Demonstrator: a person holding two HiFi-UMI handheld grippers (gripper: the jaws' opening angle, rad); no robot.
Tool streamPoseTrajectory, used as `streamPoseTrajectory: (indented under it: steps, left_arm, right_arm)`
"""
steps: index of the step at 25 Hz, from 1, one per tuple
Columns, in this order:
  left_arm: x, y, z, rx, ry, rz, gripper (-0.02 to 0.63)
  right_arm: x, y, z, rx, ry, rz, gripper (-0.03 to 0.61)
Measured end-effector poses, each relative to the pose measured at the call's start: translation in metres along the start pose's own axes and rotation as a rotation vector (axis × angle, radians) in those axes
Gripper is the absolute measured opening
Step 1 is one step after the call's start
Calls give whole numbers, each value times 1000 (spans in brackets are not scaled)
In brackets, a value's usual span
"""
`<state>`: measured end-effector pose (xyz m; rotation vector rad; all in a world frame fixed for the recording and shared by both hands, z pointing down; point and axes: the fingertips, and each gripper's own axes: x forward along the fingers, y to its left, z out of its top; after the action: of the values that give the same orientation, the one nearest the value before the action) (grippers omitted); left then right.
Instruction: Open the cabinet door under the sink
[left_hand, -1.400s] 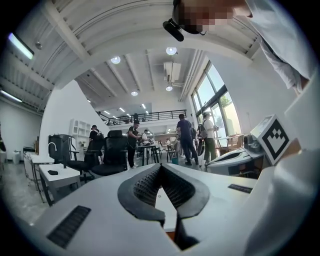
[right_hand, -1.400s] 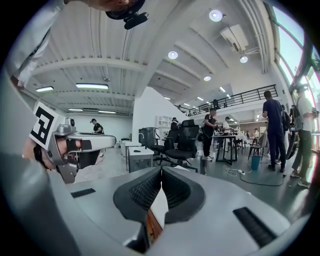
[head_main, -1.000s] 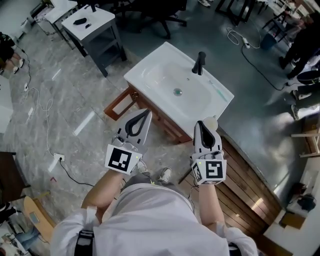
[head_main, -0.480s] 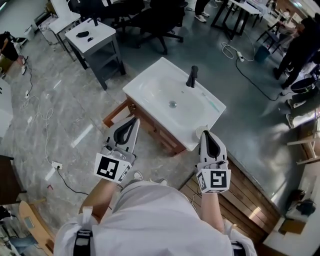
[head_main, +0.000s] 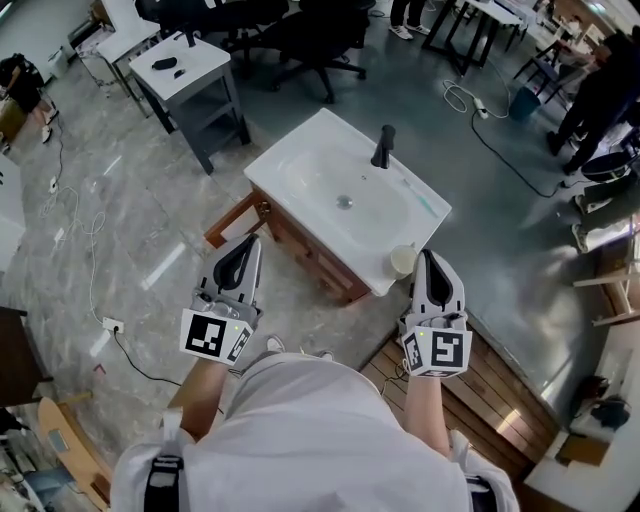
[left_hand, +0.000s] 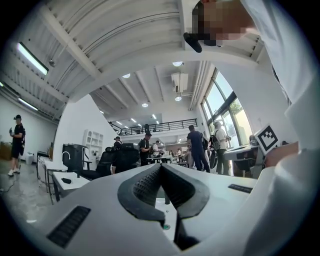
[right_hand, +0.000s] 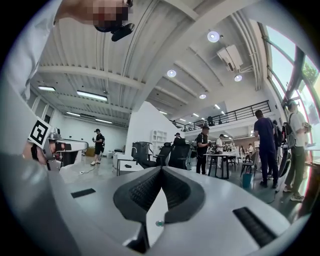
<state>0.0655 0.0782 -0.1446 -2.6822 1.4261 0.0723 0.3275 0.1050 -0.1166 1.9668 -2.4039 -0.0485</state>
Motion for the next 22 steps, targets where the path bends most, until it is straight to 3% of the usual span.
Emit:
streamPoseTrajectory:
  steps: [7, 22]
  left_arm:
    - [7, -3, -3, -14, 10, -22, 16]
    - [2, 8, 3, -23, -12, -10, 17]
  right_arm:
    - [4, 15, -2, -10, 16, 44, 32]
    - [3, 14, 2, 0, -14, -6, 32]
